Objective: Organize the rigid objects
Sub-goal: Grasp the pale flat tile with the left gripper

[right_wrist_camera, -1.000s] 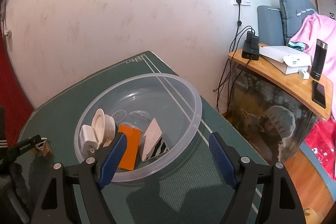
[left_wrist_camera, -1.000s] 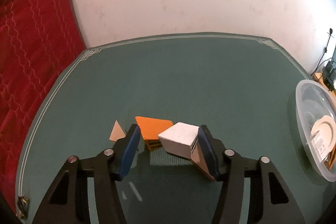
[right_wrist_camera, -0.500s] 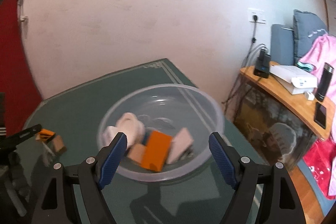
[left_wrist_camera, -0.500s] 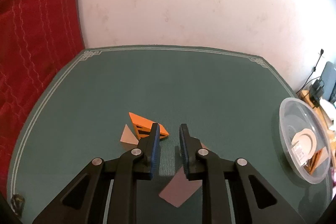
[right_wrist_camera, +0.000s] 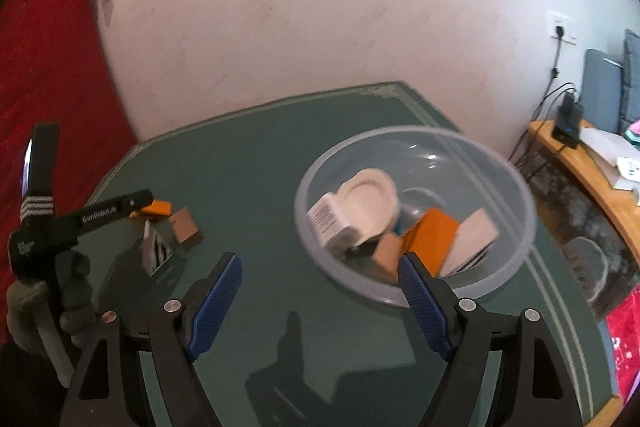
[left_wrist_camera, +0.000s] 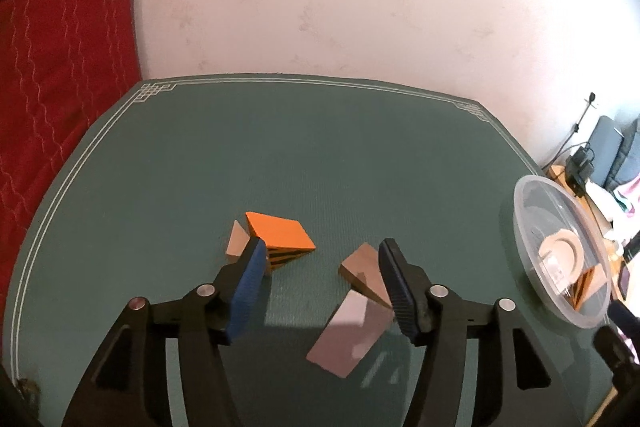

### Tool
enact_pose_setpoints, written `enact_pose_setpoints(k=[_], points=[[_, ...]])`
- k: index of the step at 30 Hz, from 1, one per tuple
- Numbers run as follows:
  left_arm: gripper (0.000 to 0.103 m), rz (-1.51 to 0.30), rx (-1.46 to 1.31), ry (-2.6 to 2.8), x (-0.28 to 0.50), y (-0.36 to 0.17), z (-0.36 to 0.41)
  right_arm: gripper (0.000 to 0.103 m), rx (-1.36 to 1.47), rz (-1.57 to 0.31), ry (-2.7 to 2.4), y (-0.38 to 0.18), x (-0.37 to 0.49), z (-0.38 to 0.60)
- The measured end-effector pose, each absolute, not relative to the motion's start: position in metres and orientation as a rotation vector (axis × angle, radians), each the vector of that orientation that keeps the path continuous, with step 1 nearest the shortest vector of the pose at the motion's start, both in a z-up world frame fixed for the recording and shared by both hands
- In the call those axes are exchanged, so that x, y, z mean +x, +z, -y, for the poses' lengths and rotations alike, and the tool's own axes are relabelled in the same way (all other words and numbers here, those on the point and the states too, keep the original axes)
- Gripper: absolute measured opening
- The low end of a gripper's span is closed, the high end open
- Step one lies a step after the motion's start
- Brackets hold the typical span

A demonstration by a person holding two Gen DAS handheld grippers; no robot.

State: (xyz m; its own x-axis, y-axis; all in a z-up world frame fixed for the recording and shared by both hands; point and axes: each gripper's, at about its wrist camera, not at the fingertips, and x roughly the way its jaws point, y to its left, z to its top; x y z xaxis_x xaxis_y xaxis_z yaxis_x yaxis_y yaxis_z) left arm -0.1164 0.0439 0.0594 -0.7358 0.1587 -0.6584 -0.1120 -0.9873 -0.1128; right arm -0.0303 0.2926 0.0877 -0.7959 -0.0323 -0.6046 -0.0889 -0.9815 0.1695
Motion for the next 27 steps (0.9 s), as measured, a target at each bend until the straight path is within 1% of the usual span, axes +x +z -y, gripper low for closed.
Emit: enact_pose_setpoints(k=[3,7,10,18,20,22,23,24,27], points=[[0.062,0.03,-1.053,2.773,-0.108,0.06,-0.048,0.083,-1.025,-0.277,2.949,0.084,-0.032,-0.287],[0.062,-0.08,-1.046,2.729,-0.099,0.053,-0.06,0.083,-1.079,-0.299,2.965,0.08,-0.034,-0.282],[0.062,-0.126,-1.045,2.72,-0.096,0.048,-0.064,0.083,-1.088,-0.299,2.966,0.079,-0.034,-0.28],[0.061,-0.041,-1.151,2.654,-0.108,0.027,-0.055,0.083,-1.113,-0.298,2.958,0.076,-0.034,-0.279],[0.056,-0.041,-1.168,2.647,-0.109,0.022,-0.056,0.083,-1.125,-0.289,2.96,0.076,-0.035,-0.277],[0.044,-0.051,-1.17,2.642,-0.109,0.021,-0.058,0.083,-1.143,-0.278,2.962,0.076,-0.036,-0.274],[0.041,-0.057,-1.169,2.641,-0.109,0.021,-0.06,0.083,-1.155,-0.275,2.962,0.076,-0.037,-0.273],[0.035,-0.062,-1.169,2.639,-0.108,0.02,-0.061,0.083,-1.168,-0.276,2.964,0.075,-0.039,-0.271],[0.032,-0.06,-1.162,2.653,-0.107,0.023,-0.057,0.083,-1.206,-0.271,2.978,0.076,-0.044,-0.266]])
